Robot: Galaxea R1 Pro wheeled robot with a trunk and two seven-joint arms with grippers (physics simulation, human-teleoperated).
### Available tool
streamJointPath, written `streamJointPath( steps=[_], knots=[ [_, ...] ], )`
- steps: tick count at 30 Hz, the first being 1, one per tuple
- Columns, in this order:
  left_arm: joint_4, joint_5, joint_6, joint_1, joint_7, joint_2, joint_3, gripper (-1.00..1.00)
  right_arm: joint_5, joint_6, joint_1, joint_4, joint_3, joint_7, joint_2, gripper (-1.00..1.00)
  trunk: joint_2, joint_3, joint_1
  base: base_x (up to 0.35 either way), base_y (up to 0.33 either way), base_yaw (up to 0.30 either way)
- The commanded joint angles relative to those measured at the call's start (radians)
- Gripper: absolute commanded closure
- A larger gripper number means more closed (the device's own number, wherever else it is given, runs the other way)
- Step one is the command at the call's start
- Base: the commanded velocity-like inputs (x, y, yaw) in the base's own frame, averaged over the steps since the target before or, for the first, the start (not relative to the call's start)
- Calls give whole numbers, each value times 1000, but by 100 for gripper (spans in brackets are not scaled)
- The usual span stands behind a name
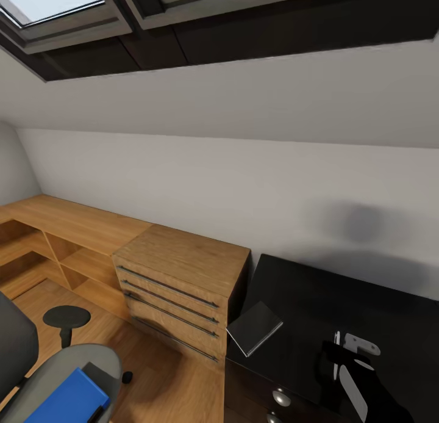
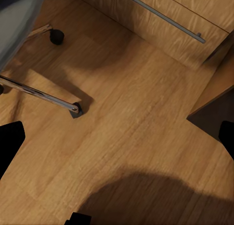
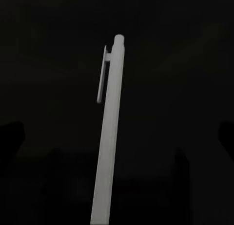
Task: In the bedroom, organize the workspace by keeping the computer under the desk, ensuring the monitor is on the desk, placing the keyboard on the desk next to the monitor, placing the mouse on the desk next to the keyboard, moving the folder from the swivel chair onto the desk next to the mouse, stacking the notebook on top of the folder with the pen on top of the notebook, and positioning the swivel chair next to the desk.
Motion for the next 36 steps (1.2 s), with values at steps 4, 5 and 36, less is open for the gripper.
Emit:
streamJointPath(
  steps=[4,5,36],
  knots=[
    [-2,6,-2,0,7,1,-8,-100,-9,4,0,-3,1,-5,-1,-100,-1,-1,0,0,0,0],
    [-2,6,-2,0,7,1,-8,-100,-9,4,0,-3,1,-6,-1,-100,-1,-1,0,0,0,0],
    [-2,6,-2,0,5,1,-8,-100,-10,165,1,-244,4,-9,6,-100,-1,-1,0,0,0,0]
  ],
)
